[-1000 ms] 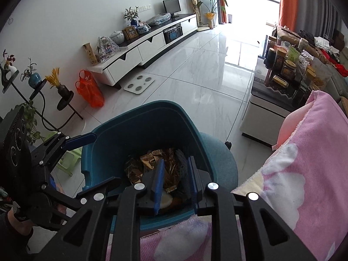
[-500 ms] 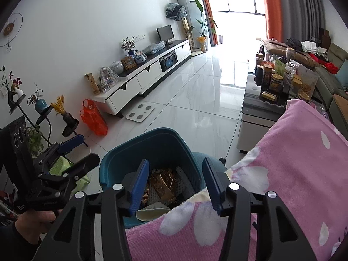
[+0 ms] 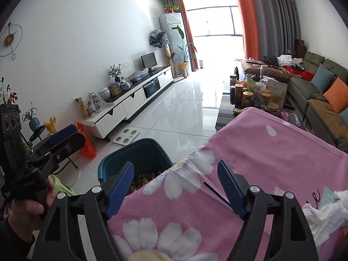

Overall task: Collect trash
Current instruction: 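Move both tools back over the table toward the crumpled tissue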

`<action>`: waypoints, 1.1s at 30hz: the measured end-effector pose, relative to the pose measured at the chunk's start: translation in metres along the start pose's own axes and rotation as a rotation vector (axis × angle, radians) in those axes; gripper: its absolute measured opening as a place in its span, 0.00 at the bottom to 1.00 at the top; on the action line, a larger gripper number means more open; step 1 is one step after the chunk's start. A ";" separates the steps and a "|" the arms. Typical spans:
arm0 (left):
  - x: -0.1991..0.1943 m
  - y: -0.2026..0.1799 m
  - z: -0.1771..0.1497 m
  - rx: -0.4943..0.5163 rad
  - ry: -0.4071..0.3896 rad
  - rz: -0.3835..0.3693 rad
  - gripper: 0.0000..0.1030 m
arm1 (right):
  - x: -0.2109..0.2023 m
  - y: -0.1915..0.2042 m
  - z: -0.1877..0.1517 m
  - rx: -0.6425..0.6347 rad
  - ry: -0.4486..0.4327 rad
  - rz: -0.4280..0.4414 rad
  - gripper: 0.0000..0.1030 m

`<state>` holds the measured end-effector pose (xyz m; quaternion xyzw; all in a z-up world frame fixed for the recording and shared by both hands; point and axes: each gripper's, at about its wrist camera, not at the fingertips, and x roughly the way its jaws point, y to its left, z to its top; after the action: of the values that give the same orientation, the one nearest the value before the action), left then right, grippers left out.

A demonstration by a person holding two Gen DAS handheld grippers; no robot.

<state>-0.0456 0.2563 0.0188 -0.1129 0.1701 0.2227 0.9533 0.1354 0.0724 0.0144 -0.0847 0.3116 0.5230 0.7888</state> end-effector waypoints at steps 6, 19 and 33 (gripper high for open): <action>-0.013 -0.059 -0.003 0.055 -0.011 -0.126 0.94 | -0.056 -0.023 -0.028 0.066 -0.101 -0.084 0.89; -0.023 -0.146 -0.034 0.120 -0.019 -0.334 0.94 | -0.156 -0.059 -0.120 0.189 -0.241 -0.367 0.93; -0.020 -0.211 -0.072 0.242 0.059 -0.537 0.94 | -0.212 -0.077 -0.190 0.337 -0.260 -0.559 0.93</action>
<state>0.0158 0.0433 -0.0102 -0.0459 0.1872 -0.0628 0.9792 0.0711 -0.2126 -0.0279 0.0319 0.2550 0.2347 0.9375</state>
